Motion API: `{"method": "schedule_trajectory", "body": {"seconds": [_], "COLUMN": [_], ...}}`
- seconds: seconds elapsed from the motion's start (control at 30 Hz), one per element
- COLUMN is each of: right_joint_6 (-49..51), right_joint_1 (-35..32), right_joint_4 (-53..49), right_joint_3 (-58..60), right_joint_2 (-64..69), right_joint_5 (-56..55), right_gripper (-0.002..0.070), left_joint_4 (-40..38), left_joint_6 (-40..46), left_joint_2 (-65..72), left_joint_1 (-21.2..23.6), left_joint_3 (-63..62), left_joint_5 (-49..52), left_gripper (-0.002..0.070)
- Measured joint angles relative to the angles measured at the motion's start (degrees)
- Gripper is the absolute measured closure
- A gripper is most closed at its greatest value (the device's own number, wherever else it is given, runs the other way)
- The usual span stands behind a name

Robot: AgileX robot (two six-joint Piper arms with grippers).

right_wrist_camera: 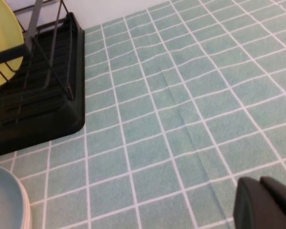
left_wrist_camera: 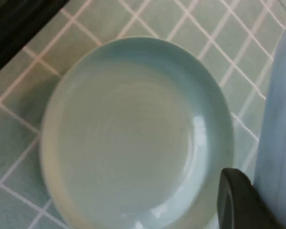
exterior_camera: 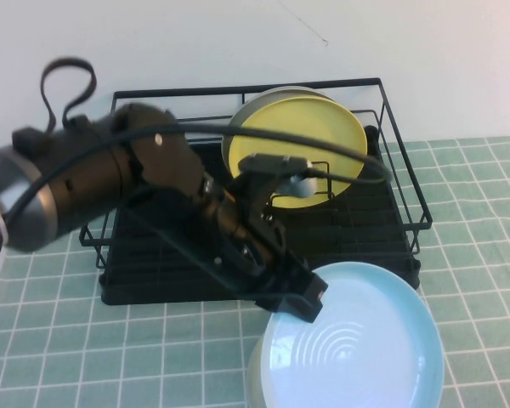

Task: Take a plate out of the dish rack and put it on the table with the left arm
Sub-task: Place the plate from the table

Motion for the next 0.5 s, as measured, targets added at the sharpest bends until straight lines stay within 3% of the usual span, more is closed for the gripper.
{"method": "schedule_trajectory", "body": {"seconds": [0.3,0.5], "right_joint_6": [0.00,0.00], "right_joint_1": [0.00,0.00], "right_joint_4": [0.00,0.00], "right_joint_3": [0.00,0.00], "right_joint_2": [0.00,0.00], "right_joint_5": [0.00,0.00], "right_gripper": [0.0678,0.0678], "left_joint_4": [-1.60,-1.60], "left_joint_6": [0.10,-0.12], "left_joint_2": [0.00,0.45], "left_joint_1": [0.00,0.00], "left_joint_3": [8.40,9.32], "left_joint_5": [-12.59,-15.11], "left_gripper": [0.0587,0.0580]}}
